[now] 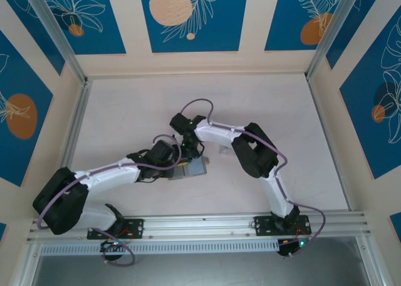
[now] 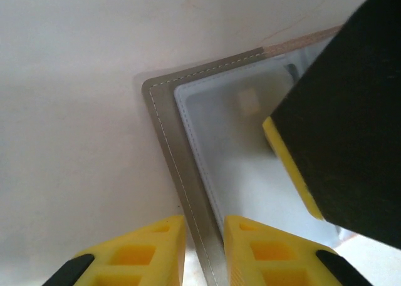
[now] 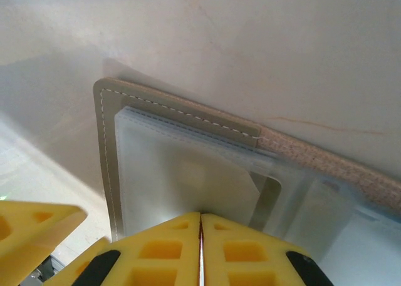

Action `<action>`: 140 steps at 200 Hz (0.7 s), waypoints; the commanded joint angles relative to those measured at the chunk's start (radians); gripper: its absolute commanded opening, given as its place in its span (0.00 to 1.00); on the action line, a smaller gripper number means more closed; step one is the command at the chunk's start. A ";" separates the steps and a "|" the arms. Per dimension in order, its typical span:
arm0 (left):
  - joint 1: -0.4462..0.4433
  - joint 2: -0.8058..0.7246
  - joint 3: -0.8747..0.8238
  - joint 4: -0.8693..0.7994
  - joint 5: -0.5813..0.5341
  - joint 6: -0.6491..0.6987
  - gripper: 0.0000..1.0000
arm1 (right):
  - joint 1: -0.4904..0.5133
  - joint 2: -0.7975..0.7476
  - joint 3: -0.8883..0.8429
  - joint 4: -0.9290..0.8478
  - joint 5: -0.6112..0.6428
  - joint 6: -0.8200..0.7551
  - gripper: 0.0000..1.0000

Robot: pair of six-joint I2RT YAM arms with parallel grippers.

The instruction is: Put the credit cards into the card holder

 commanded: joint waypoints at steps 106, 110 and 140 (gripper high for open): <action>0.009 0.062 -0.108 0.094 -0.021 -0.022 0.18 | -0.289 -0.435 -0.226 -0.104 0.395 0.037 0.34; 0.009 0.063 -0.108 0.095 -0.019 -0.022 0.18 | -0.300 -0.444 -0.238 -0.100 0.393 0.037 0.35; 0.009 0.077 -0.102 0.100 -0.007 -0.019 0.18 | -0.357 -0.466 -0.282 -0.118 0.445 0.061 0.36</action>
